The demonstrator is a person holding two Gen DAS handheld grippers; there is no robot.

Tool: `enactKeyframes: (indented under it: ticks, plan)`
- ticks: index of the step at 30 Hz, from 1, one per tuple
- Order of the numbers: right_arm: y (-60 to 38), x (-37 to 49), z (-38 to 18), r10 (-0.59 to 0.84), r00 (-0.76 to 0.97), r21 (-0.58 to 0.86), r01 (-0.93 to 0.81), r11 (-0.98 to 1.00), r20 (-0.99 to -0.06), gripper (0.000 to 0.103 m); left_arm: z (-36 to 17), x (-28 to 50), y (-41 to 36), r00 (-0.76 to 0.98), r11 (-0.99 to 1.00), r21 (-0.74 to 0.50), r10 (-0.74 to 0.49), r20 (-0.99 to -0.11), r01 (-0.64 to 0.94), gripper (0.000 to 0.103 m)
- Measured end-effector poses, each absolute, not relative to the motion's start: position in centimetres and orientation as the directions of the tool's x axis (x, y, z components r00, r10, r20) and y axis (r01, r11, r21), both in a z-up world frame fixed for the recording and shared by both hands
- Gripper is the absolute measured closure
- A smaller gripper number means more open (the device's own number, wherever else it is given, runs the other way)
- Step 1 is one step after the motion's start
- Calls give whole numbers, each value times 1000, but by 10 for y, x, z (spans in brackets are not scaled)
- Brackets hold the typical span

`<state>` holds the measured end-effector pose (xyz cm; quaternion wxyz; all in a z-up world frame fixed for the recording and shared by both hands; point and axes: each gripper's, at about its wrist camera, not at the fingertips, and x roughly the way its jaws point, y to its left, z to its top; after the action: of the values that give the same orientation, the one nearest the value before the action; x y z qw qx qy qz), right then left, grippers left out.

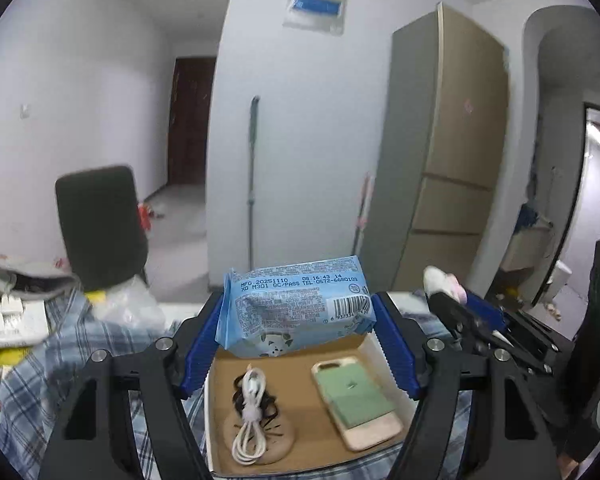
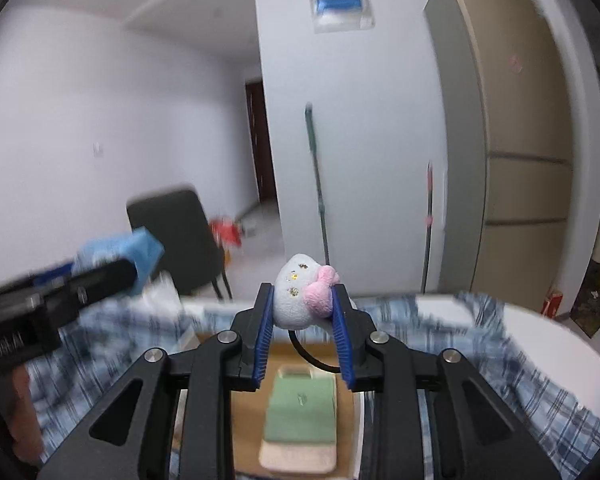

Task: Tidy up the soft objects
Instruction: 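Carry the plush and packet over the box and release both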

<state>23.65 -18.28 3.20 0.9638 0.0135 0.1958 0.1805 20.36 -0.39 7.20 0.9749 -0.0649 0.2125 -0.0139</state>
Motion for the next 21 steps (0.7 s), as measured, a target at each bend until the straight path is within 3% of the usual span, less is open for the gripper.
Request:
enactKeyframes:
  ticks: [7,16,19,20,21]
  plan:
    - [-166,270,-30,357,735,99,-371,923,-577,76,17,239,0,817,990,-142,-101,-568,23,28]
    - [-157,278,-64,368,641,116,-400,909,-674,75,-10,248,-2,758,988,-148,-129,-640,43,26]
    - [-152,277,-67,367,630,100,-417,903,-685,59,-14,250,-2,757,986,-161,-138,-639,44,17]
    - [-151,276,-68,361,632,94,-415,905,-685,47,-14,250,-3,758,986,-160,-137,-638,44,15]
    - [-150,276,-68,354,638,85,-412,907,-684,46,-13,249,-2,766,988,-152,-124,-631,35,15]
